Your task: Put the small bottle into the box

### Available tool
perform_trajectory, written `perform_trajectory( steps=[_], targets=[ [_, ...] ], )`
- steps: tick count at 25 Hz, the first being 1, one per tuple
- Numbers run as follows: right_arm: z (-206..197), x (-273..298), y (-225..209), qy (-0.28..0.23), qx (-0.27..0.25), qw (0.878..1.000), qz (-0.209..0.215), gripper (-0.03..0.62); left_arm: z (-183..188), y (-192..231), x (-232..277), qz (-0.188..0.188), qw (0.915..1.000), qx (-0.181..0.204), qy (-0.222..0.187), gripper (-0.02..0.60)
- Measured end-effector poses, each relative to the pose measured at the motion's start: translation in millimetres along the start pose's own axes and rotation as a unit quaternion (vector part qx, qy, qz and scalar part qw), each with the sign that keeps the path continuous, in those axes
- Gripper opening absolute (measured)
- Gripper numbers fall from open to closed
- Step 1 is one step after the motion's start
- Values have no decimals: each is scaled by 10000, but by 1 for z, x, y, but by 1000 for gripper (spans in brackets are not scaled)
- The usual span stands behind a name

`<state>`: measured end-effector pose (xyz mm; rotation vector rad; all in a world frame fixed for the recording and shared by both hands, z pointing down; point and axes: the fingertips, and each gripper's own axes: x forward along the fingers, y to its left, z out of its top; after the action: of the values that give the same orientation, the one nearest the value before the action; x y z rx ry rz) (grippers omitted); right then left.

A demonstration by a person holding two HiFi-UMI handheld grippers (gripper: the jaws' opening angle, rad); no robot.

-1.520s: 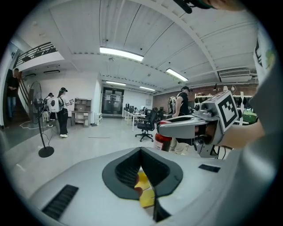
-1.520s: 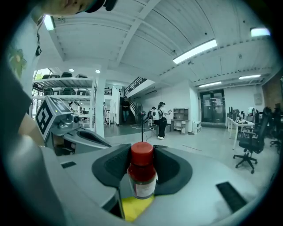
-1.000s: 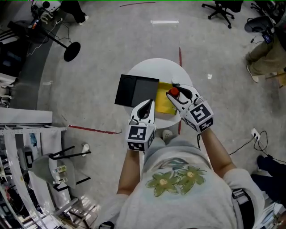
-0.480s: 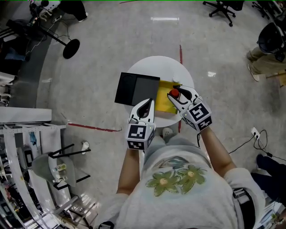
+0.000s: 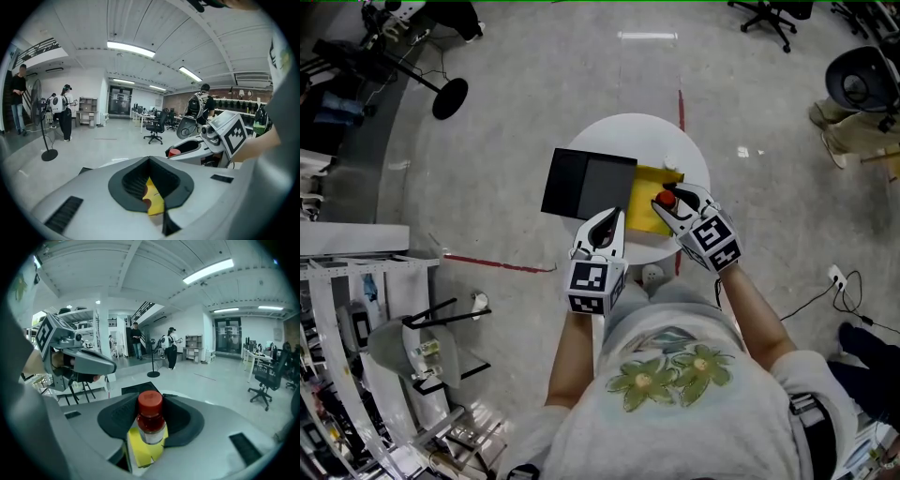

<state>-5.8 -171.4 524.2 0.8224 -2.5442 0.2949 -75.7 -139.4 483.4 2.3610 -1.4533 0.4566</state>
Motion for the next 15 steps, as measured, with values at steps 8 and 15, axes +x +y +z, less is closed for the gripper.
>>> perform_trajectory(
  steps=[8, 15],
  targets=[
    [-17, 10, 0, 201, 8, 9998, 57, 163, -10, 0, 0, 11, 9999, -70, 96, 5],
    [-37, 22, -6, 418, 29, 9990, 124, 163, -16, 3, 7, 48, 9998, -55, 163, 5]
  ],
)
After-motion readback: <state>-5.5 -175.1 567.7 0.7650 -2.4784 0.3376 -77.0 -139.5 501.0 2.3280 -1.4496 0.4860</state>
